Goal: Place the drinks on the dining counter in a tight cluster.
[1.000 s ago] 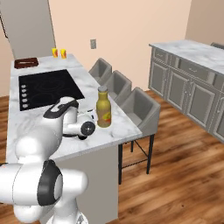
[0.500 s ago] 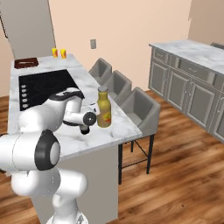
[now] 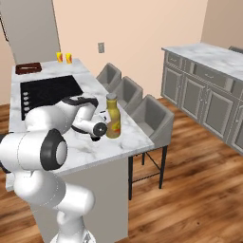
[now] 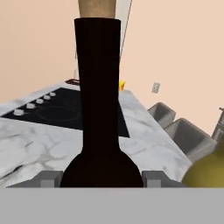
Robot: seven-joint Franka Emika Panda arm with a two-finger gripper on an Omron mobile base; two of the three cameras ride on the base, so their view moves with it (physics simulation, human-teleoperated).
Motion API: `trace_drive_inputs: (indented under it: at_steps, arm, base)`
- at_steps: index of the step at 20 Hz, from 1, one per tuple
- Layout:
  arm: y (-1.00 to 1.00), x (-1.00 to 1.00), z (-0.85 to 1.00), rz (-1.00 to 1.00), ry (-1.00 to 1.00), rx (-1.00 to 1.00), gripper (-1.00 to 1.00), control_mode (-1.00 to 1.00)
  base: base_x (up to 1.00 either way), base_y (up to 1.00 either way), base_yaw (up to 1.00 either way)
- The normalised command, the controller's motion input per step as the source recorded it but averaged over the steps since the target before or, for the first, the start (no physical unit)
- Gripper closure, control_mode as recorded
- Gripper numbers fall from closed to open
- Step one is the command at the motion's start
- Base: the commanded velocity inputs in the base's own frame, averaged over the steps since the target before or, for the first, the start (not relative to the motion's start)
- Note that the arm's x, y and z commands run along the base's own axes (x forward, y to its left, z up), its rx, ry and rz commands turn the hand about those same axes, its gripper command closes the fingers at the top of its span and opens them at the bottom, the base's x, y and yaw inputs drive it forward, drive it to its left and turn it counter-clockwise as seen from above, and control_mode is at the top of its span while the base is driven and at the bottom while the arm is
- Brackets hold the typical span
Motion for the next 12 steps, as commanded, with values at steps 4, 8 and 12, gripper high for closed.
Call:
trace_drive_inputs:
  at_steps: [4,8,12]
  arm:
    - [0.00,0.00,-0.27,-0.03,-0.01,0.00,1.00,-1.00]
    - [0.00,0.03,-0.29,-0.04,0.00,0.00,1.00,-1.00]
    - [0.00,0.04,-0.16,-0.03,0.00,0.00,1.00,-1.00]
  base:
    - [0.00,0.00,0.00]
    - [0.00,0.00,0.00]
    - [0.00,0.00,0.00]
